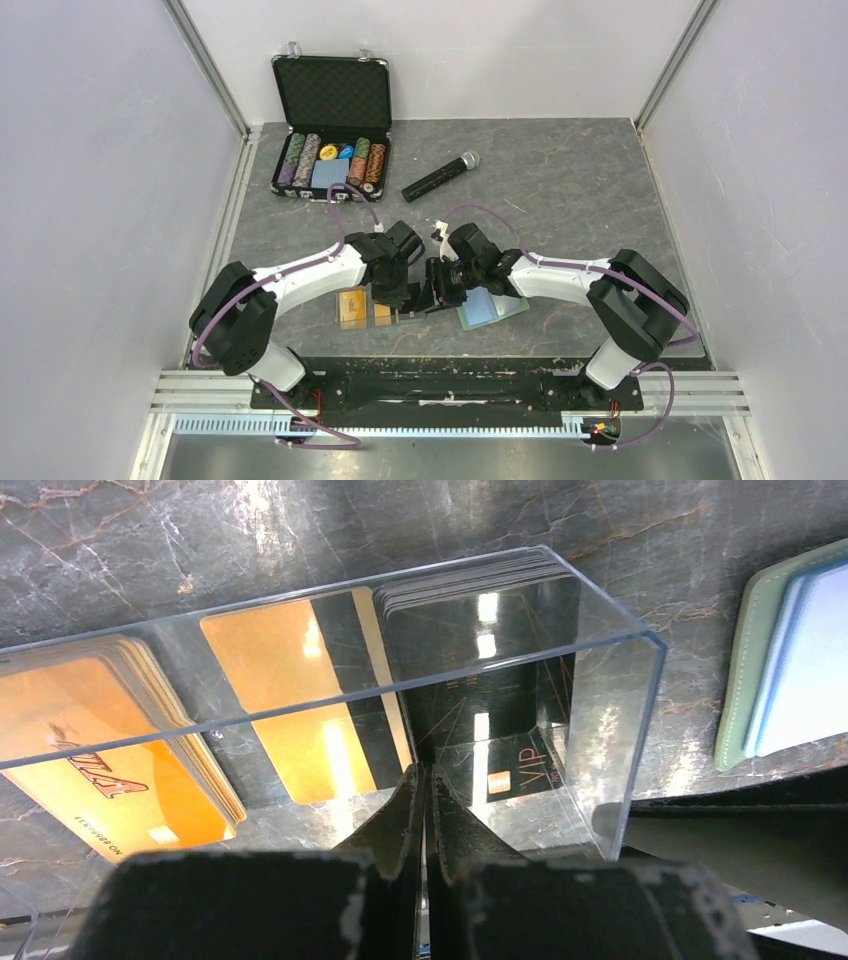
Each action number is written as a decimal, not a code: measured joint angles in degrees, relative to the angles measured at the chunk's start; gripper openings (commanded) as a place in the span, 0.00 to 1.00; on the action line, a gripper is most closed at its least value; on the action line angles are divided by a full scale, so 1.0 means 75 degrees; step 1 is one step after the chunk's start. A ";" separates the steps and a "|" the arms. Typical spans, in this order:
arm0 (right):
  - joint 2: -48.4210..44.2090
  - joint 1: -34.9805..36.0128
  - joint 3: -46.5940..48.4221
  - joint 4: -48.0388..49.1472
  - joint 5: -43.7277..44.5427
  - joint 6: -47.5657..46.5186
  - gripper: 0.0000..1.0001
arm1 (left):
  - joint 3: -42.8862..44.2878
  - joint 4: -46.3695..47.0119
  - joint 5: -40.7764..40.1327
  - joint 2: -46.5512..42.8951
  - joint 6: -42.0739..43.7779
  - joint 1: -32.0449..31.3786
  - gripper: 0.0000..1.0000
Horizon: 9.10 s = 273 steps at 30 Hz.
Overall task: Put the credit cards into the card holder
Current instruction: Pick up the credit card from the storage box.
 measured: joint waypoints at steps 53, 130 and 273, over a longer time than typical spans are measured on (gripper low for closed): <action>0.0017 -0.0015 -0.0050 -0.0017 0.0003 -0.0082 0.38 | -0.0484 0.0927 0.1035 -0.0595 -0.0131 0.0609 0.35; 0.0020 -0.0038 -0.0099 -0.0023 -0.0079 -0.0082 0.38 | 0.0227 0.0020 0.1020 0.0154 0.0425 0.0466 0.13; -0.3165 -0.3695 -0.0306 -0.0863 -0.2518 -0.1472 0.00 | -0.1958 0.5251 0.3582 -0.3386 -0.1644 0.0612 0.69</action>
